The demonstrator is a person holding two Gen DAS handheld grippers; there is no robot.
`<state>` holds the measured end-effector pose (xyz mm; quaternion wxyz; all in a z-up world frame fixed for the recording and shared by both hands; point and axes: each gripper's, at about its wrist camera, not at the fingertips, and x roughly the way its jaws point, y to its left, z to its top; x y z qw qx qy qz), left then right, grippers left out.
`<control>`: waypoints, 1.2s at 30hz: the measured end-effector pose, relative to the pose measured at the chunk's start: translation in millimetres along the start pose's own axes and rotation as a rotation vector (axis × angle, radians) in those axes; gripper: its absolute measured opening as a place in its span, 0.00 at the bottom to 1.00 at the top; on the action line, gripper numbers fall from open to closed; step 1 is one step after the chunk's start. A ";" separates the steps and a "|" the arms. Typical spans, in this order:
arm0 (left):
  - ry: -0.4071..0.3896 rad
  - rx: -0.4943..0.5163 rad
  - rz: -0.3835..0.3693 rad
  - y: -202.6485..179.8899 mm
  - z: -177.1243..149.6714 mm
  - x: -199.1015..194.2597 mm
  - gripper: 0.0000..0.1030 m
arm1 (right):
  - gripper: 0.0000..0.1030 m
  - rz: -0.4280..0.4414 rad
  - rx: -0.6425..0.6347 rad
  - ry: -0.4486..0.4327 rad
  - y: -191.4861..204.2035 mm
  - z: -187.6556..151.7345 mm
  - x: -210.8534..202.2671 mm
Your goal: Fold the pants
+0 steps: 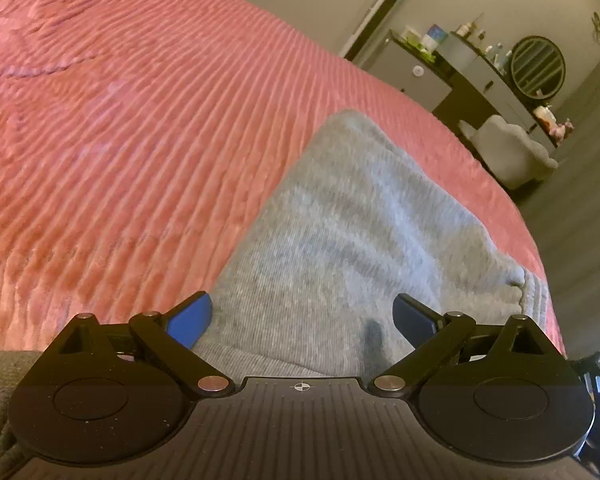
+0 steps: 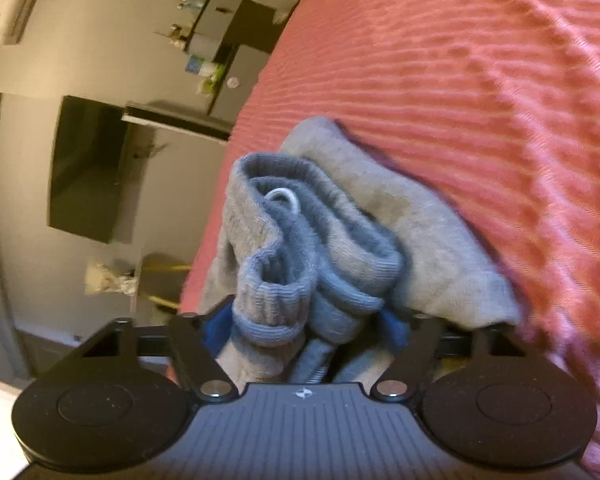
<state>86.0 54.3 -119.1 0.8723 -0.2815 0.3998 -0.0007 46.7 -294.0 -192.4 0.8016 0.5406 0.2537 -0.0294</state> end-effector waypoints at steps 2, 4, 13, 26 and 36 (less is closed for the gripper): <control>0.002 0.007 0.005 -1.0 -0.6 0.5 0.97 | 0.56 -0.008 -0.045 -0.013 3.2 -2.8 -3.5; 0.004 0.013 0.011 -1.6 -0.6 2.2 0.97 | 0.56 -0.009 -0.060 -0.017 2.9 -4.2 -4.1; 0.010 0.022 0.024 -0.1 -0.3 4.7 0.97 | 0.63 -0.053 -0.102 -0.009 7.7 -6.4 -9.2; 0.019 0.027 0.031 1.9 0.2 6.6 0.97 | 0.56 -0.101 -0.206 -0.084 23.4 -17.3 3.3; 0.020 0.003 0.027 7.0 0.4 4.4 0.97 | 0.48 -0.023 -0.409 -0.169 52.5 -27.0 -43.9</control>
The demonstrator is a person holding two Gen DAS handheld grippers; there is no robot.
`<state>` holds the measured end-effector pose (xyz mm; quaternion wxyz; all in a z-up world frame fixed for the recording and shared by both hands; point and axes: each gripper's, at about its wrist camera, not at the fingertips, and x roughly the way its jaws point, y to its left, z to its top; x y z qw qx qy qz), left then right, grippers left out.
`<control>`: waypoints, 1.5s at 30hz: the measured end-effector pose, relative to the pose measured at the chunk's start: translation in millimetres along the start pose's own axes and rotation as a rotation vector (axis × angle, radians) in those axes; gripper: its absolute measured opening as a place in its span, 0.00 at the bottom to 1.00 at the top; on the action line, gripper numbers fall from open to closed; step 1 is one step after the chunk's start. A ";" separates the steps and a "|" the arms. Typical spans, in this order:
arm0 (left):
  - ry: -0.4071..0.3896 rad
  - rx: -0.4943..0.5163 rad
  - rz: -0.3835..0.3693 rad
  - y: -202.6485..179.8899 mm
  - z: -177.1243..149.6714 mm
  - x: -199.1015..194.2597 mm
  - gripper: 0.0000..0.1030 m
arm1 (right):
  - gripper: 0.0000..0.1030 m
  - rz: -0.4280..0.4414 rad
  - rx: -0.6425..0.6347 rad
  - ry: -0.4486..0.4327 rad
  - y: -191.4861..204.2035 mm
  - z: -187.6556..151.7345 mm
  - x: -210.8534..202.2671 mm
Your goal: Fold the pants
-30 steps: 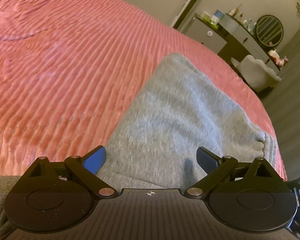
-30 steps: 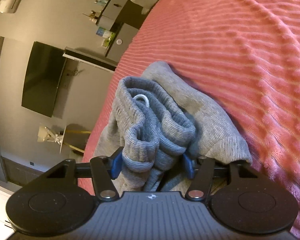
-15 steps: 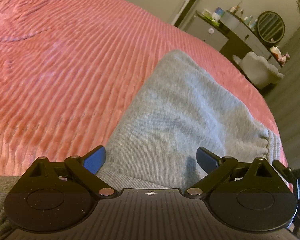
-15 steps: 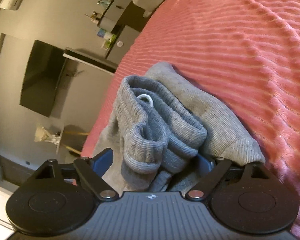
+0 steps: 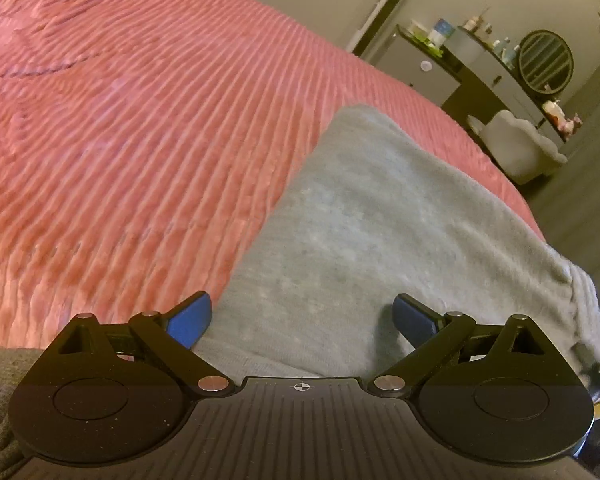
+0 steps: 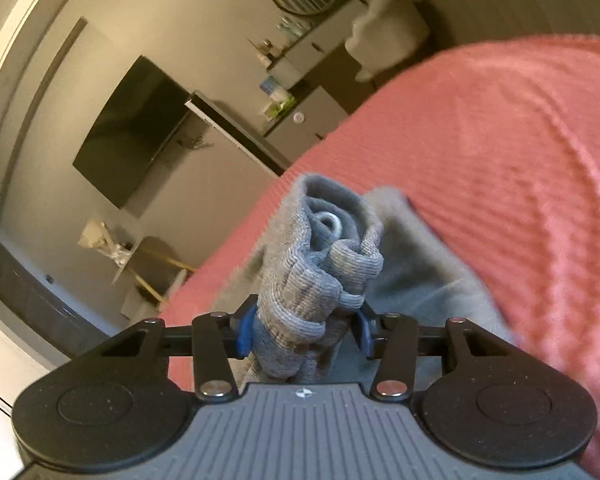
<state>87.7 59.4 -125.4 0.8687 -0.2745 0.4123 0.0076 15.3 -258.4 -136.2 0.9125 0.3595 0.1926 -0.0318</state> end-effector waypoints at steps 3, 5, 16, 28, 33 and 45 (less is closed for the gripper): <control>0.006 -0.003 0.003 0.5 0.8 0.3 0.97 | 0.59 -0.207 -0.034 0.106 -15.5 1.7 19.7; 0.004 -0.005 -0.007 1.8 1.0 -2.1 0.97 | 0.64 -0.166 0.059 0.090 -25.0 6.4 13.8; 0.029 0.017 0.021 -3.7 -0.3 4.7 0.97 | 0.70 0.074 -0.228 -0.011 41.0 32.1 4.9; 0.067 0.248 -0.006 -34.5 15.8 6.6 0.97 | 0.82 0.140 -0.289 0.150 5.1 16.4 46.0; 0.018 0.383 0.050 -52.6 27.4 29.0 0.97 | 0.83 0.164 -0.353 0.126 8.6 8.2 45.7; 0.181 0.200 -0.014 -20.5 37.8 73.4 1.00 | 0.84 0.170 -0.351 0.143 8.1 10.5 58.4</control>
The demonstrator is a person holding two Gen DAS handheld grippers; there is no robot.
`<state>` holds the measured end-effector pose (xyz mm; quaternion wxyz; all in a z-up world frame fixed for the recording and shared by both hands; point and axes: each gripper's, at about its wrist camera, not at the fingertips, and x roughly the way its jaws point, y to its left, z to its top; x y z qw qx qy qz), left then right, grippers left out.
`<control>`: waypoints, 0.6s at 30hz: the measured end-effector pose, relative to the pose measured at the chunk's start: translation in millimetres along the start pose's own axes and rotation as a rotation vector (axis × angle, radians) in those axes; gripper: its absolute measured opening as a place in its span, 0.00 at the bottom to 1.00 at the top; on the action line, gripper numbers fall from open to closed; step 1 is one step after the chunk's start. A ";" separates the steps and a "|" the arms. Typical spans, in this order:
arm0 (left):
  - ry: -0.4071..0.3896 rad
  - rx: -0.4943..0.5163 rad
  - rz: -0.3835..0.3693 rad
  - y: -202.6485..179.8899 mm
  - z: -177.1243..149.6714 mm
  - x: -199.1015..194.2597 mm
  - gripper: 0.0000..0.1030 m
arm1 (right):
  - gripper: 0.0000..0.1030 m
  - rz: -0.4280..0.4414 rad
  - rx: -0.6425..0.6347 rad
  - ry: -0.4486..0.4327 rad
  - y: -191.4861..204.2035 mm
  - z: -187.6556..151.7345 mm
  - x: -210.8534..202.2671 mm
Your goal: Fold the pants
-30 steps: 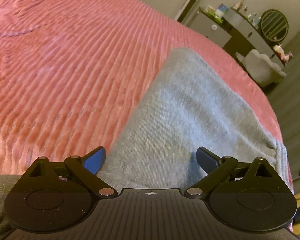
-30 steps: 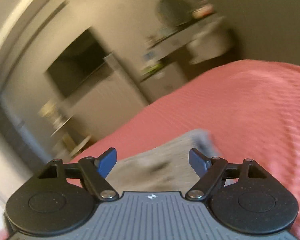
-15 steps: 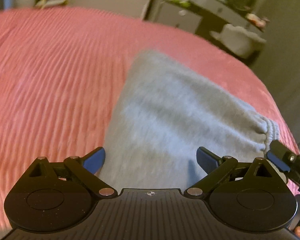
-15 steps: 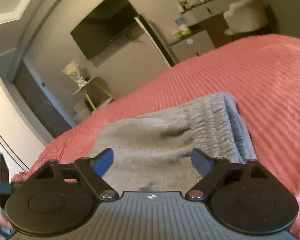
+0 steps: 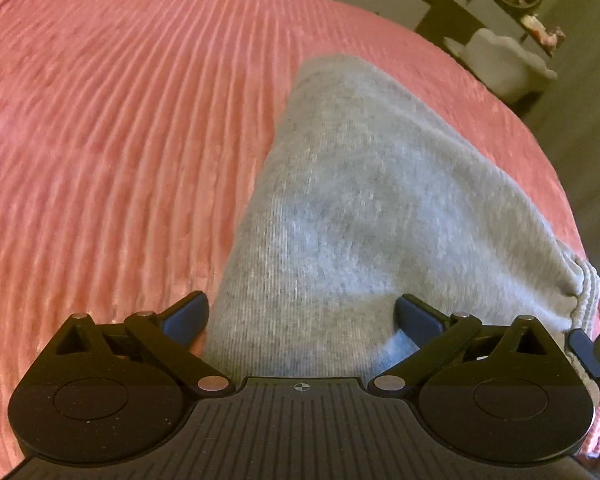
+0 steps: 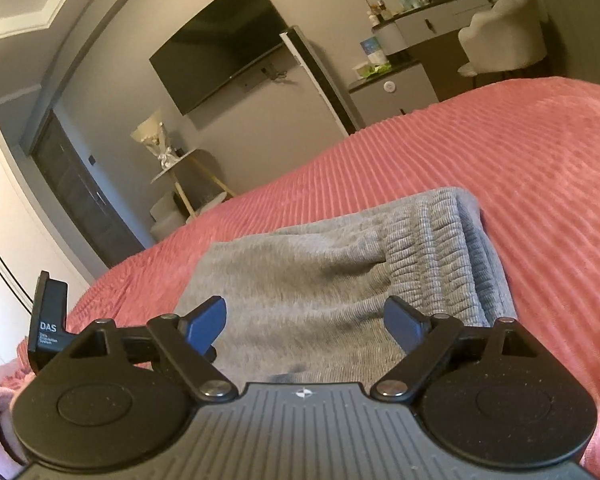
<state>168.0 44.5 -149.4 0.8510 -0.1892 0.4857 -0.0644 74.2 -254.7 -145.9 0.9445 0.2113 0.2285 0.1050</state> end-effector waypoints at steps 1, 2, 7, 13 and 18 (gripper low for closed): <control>-0.004 0.012 0.009 -2.7 -1.8 -0.5 1.00 | 0.84 -0.008 -0.025 0.006 2.5 -0.7 1.3; -0.008 0.024 0.017 -4.5 -2.9 -1.2 1.00 | 0.84 -0.021 -0.058 0.016 6.6 -1.5 3.0; 0.004 0.019 -0.003 -4.9 -1.9 2.5 1.00 | 0.84 -0.022 -0.072 0.082 13.9 14.9 -5.6; 0.008 0.025 -0.032 -0.2 2.5 3.8 1.00 | 0.84 -0.138 -0.035 0.098 -21.3 44.5 -31.3; 0.010 0.044 -0.071 -9.4 9.2 10.4 1.00 | 0.84 -0.111 0.090 0.325 -71.6 43.2 -7.6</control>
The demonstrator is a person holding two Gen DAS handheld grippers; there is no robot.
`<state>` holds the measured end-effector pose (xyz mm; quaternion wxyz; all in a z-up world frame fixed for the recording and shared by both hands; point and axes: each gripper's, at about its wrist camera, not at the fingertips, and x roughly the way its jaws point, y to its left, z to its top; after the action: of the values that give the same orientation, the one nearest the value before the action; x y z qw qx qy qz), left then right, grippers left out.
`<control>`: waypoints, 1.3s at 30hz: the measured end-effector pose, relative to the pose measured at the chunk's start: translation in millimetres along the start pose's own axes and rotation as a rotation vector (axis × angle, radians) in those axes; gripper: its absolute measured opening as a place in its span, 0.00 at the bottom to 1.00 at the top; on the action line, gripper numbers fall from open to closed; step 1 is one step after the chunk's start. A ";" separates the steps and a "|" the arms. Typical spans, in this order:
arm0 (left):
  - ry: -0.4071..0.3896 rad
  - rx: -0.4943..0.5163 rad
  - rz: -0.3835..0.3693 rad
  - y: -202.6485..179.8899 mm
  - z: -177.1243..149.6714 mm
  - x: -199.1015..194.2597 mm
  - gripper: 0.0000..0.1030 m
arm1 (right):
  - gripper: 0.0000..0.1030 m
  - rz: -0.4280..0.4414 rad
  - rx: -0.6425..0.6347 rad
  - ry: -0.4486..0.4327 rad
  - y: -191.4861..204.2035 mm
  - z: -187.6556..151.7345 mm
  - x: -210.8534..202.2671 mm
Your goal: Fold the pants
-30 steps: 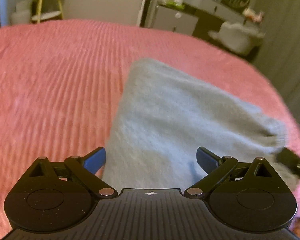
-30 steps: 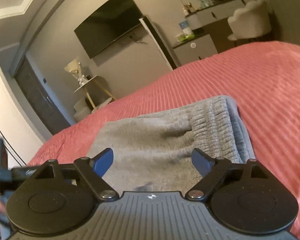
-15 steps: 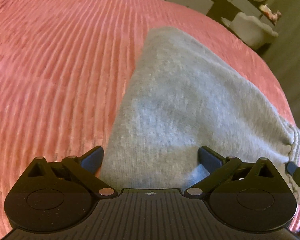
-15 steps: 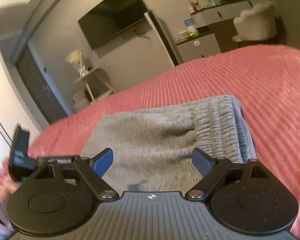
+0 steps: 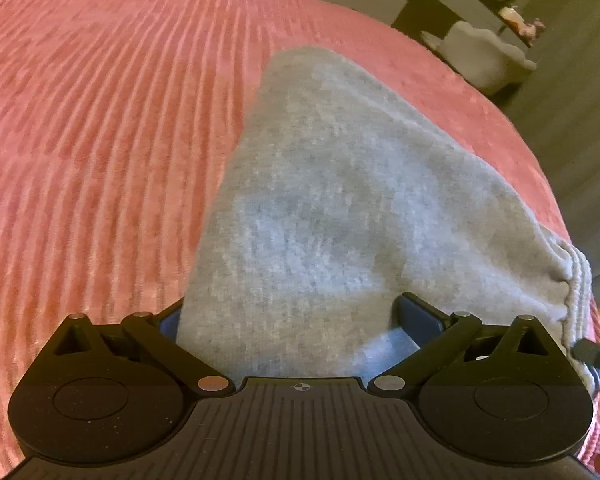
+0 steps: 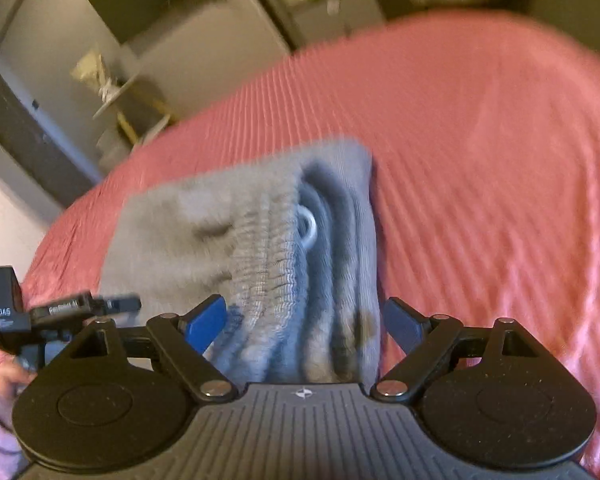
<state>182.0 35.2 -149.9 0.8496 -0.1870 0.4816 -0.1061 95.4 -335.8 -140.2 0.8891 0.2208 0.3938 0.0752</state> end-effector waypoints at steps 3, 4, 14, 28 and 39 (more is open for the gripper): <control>0.011 0.012 -0.018 -3.4 2.9 4.2 1.00 | 0.84 0.101 0.101 0.053 -23.9 11.2 11.7; 0.014 0.014 -0.025 -6.8 5.8 8.0 1.00 | 0.84 0.129 0.127 0.070 -30.8 13.9 17.0; 0.075 0.064 -0.140 -12.8 30.8 32.2 1.00 | 0.84 0.312 0.104 0.180 -39.3 28.7 62.1; 0.200 0.021 -0.535 21.6 80.8 77.5 1.00 | 0.84 0.346 0.036 0.165 -29.8 23.3 82.9; 0.198 -0.075 -0.557 13.6 85.7 94.4 0.98 | 0.84 0.192 0.070 0.177 -1.3 29.8 94.1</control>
<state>304.0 32.0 -189.2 0.7290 -0.3322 0.4960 -0.3350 181.1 -318.0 -185.9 0.8315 0.2807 0.4501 0.1652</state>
